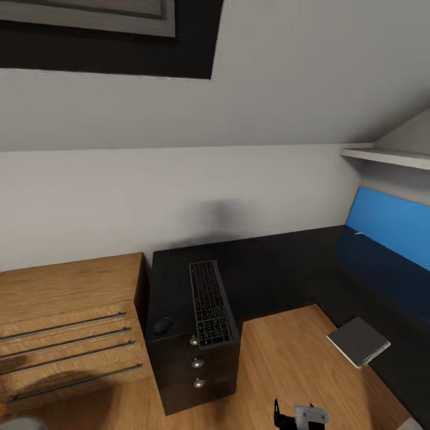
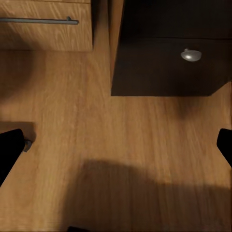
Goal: In the bedroom, organize the workspace by keeping the computer under the desk, ensuring the monitor is on the desk, placing the keyboard on the desk next to the monitor, placing the mouse on the desk next to the keyboard, moving the folder from the swivel chair onto the desk next to the mouse, stacking the notebook on top of the folder with the pen on top of the notebook, and positioning the swivel chair next to the desk.
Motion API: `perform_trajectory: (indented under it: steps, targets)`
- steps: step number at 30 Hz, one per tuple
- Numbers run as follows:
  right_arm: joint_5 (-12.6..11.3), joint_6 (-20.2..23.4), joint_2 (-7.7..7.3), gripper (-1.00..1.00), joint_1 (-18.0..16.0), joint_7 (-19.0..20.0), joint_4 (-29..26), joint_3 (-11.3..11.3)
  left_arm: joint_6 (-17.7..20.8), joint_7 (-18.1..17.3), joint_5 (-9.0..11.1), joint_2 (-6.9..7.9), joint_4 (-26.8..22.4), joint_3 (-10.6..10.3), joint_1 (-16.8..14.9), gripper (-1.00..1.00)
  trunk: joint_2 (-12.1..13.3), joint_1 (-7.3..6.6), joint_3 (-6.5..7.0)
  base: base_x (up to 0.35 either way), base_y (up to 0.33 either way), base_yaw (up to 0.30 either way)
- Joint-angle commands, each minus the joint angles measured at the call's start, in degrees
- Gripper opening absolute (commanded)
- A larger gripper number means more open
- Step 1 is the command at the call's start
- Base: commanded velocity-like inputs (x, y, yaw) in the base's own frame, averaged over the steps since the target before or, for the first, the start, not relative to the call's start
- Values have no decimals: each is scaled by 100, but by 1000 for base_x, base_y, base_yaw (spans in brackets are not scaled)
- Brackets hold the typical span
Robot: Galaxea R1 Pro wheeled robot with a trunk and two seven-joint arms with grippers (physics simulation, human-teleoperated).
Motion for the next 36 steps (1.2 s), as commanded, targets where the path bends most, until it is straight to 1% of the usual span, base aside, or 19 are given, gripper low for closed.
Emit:
perform_trajectory:
  steps: [1,9,22,33,34,36]
  targets:
    - [60,-25,7,100,-5,-14,39,-27,-20,45,15,6,-4,-48,-3,100,-5,-3,-7,-332,-138,-152]
    - [56,-230,6,100,-5,-16,184,-35,-42,54,9,10,-5,-40,-3,100,-5,-3,-7,-296,-118,-208]
    - [59,-285,15,100,-5,-10,211,-14,-83,54,38,6,-54,-43,-3,100,-5,-3,-7,-42,-15,-39]
    - [60,-312,34,100,-5,-9,406,-6,-66,62,49,4,-56,-33,-3,100,-446,238,-204,-1,0,-1]
    - [59,-425,39,100,-5,-8,443,-2,-51,62,49,3,-56,-32,-3,100,-486,260,-222,0,0,0]
    - [59,-488,40,100,-5,-8,461,-1,-47,62,50,2,-56,-31,-3,100,-567,304,-258,0,0,0]
